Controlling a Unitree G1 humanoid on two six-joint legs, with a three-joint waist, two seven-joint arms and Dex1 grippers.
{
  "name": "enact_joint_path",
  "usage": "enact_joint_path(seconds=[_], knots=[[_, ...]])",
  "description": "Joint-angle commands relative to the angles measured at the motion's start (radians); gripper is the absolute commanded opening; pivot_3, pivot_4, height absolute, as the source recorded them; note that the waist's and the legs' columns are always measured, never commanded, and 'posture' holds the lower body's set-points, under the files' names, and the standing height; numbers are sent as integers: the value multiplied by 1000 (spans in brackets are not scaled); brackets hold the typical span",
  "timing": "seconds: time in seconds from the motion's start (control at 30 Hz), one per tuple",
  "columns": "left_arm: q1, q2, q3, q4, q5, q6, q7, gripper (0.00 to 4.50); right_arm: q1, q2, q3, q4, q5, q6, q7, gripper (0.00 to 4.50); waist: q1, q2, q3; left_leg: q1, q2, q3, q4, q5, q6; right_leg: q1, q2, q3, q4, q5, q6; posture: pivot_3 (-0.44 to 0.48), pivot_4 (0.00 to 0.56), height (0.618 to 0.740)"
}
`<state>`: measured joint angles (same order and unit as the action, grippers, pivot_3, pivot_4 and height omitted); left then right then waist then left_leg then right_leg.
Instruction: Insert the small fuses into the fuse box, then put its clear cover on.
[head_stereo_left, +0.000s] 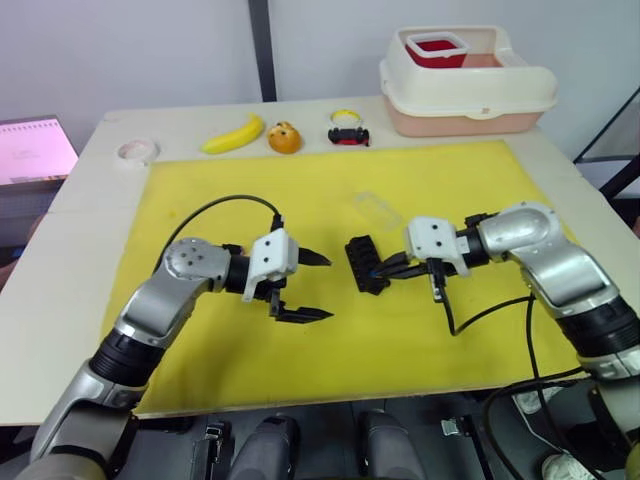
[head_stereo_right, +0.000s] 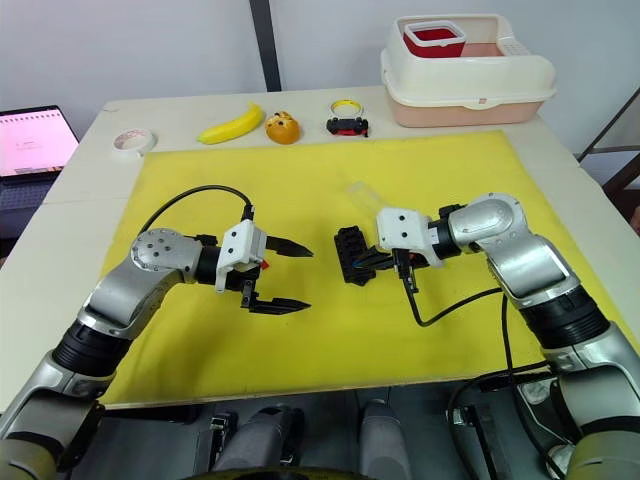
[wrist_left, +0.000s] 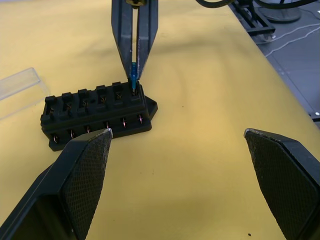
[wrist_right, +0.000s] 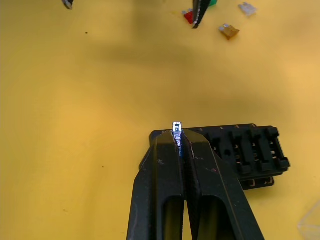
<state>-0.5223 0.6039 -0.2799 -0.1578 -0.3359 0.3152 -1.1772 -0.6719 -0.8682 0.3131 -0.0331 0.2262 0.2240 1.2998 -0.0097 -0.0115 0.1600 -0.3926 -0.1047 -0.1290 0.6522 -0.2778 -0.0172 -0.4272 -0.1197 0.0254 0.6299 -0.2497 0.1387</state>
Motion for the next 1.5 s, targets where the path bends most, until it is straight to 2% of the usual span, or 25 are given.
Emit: enact_joint_path(seconds=[0.03, 0.67, 1.5], knots=[[-7, -7, 25, -7, 0, -11, 8, 4456, -16, 8, -30, -3, -15, -26, 14, 0, 0, 0, 0, 0, 0, 0, 0, 0, 0, 0, 0, 0, 0, 0, 0, 0, 150, 740], [-22, -21, 18, -14, 9, 1, 13, 4456, -13, 37, -28, 56, -84, -70, 40, 0, -1, 0, 0, 0, 0, 0, 0, 0, 0, 0, 0, 0, 0, 0, 0, 0, 150, 740], [-33, -35, 22, 14, 21, -5, 19, 4456, -3, 78, -16, 37, -96, -59, 63, 0, -1, 0, 0, 0, 0, 0, 1, 0, 0, 0, 0, 0, 1, 0, 0, 0, 150, 740]])
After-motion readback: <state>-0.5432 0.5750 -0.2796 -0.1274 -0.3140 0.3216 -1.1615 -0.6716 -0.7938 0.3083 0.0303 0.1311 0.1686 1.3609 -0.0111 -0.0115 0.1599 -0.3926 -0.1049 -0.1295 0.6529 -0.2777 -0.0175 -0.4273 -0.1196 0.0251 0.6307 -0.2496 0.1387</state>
